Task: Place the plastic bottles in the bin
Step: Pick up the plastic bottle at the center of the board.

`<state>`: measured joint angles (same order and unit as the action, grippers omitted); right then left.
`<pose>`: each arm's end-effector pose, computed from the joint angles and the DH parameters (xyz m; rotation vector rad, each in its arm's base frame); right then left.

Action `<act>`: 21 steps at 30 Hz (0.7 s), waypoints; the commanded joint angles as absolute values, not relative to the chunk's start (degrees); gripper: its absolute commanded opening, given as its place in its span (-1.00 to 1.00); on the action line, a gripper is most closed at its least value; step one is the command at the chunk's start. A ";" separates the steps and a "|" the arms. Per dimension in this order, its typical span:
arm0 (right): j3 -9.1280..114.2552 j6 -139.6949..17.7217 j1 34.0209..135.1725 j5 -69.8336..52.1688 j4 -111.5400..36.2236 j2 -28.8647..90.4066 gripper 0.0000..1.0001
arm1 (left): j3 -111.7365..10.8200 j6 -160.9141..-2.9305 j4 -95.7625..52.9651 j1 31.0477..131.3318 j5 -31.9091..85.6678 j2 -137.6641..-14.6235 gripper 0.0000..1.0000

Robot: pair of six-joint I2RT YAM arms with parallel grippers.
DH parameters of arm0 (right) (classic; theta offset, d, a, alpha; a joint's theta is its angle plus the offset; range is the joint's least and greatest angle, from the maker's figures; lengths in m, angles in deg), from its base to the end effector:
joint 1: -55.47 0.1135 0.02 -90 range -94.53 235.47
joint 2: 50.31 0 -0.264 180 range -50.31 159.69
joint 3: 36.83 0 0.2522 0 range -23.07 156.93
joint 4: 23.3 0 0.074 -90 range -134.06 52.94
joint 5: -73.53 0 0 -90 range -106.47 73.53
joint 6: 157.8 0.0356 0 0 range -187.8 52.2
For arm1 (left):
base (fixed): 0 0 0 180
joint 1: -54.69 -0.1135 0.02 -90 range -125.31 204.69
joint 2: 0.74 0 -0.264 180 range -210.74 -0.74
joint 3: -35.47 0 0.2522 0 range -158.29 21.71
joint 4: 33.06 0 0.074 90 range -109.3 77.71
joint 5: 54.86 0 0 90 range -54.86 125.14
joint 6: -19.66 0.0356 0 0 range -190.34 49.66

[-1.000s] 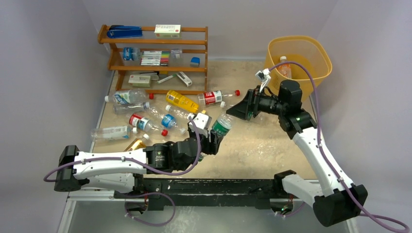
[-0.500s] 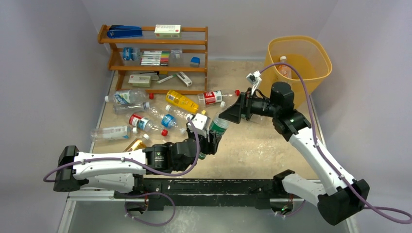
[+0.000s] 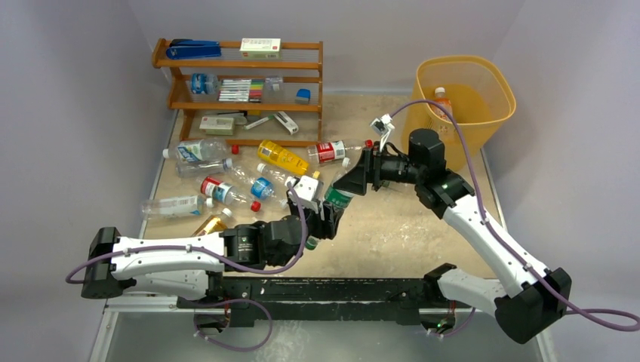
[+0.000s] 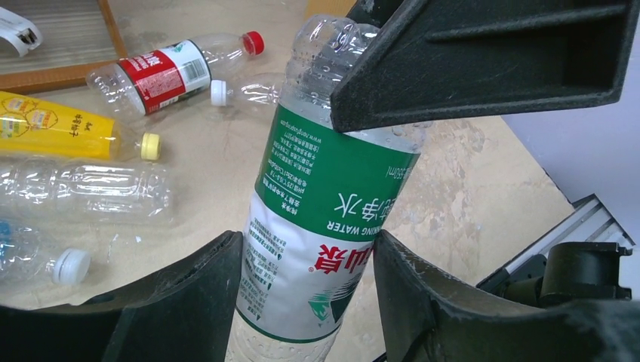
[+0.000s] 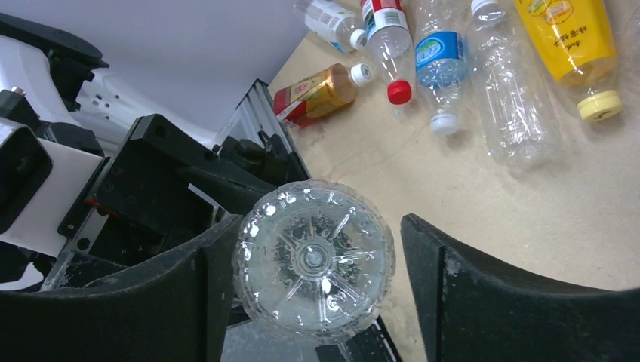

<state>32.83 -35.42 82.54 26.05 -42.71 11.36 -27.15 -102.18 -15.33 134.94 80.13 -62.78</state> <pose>0.2052 0.1319 0.3611 -0.5020 1.8729 1.3738 0.0660 -0.2354 0.3200 0.2299 1.8164 -0.6668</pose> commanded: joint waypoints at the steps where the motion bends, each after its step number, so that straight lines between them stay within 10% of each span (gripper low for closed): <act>1: 33.65 -35.74 83.26 24.71 -40.74 11.82 0.42 | -27.48 -101.81 -17.89 134.76 81.97 -60.85 0.26; 14: 51.77 -45.33 81.79 1.77 -58.74 16.09 0.16 | -33.25 -109.13 -3.56 134.74 86.33 -54.54 0.68; 21: 70.86 -51.01 64.85 -5.74 -66.26 23.14 0.16 | -33.35 -112.02 0.45 134.75 86.29 -51.38 0.72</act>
<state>59.65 -46.09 74.23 2.25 -61.36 20.41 -31.92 -109.37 -2.37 134.94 85.07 -52.42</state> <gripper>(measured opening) 0.651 0.852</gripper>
